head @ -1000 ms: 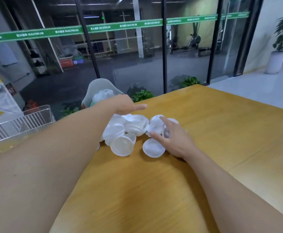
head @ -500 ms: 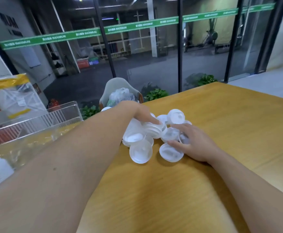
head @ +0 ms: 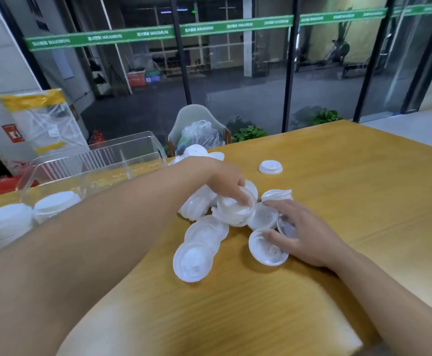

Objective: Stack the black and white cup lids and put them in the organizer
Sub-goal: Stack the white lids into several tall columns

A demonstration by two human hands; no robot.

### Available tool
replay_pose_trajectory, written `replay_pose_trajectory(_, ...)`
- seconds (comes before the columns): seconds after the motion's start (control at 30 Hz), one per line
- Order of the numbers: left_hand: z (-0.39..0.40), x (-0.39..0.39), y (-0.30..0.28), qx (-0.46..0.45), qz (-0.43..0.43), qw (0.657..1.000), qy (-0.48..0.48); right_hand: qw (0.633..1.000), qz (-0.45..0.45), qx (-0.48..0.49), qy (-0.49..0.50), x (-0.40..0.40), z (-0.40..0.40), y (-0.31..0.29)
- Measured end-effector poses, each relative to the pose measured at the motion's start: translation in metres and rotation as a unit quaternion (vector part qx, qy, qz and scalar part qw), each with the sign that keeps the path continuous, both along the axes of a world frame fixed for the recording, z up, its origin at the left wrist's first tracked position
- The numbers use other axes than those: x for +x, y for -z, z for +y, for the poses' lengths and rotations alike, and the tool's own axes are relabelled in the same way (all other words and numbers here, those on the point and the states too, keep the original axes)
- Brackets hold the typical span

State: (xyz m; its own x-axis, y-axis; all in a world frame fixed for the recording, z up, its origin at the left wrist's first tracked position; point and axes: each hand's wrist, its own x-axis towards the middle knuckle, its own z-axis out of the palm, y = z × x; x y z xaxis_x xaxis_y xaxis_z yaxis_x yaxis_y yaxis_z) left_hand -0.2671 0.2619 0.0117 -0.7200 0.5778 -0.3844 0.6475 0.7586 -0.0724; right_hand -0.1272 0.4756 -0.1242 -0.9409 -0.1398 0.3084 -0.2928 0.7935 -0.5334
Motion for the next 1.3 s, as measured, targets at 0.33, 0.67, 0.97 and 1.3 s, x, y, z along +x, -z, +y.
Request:
replay_pose_trajectory(0.33, -0.089, 0.05, 0.015, 0.11, 0.066, 0.992, 0.001, 1.0, 0.005, 0.018, 0.021, 0.019, -0.073, -0.004)
replay_pose_trajectory(0.67, -0.144, 0.081, 0.033, 0.233, 0.159, 0.958, 0.049, 0.976, 0.128, 0.15, 0.095, 0.031, -0.104, 0.004)
replay_pose_trajectory(0.97, -0.154, 0.111, 0.046, 0.356, 0.274, 0.893, 0.02, 0.959, 0.163, 0.193, 0.129, 0.04, -0.112, 0.004)
replay_pose_trajectory(1.3, -0.162, 0.121, 0.04, 0.392, 0.367, 0.844, -0.008, 0.931, 0.258, 0.179, 0.185, 0.043, -0.111, 0.002)
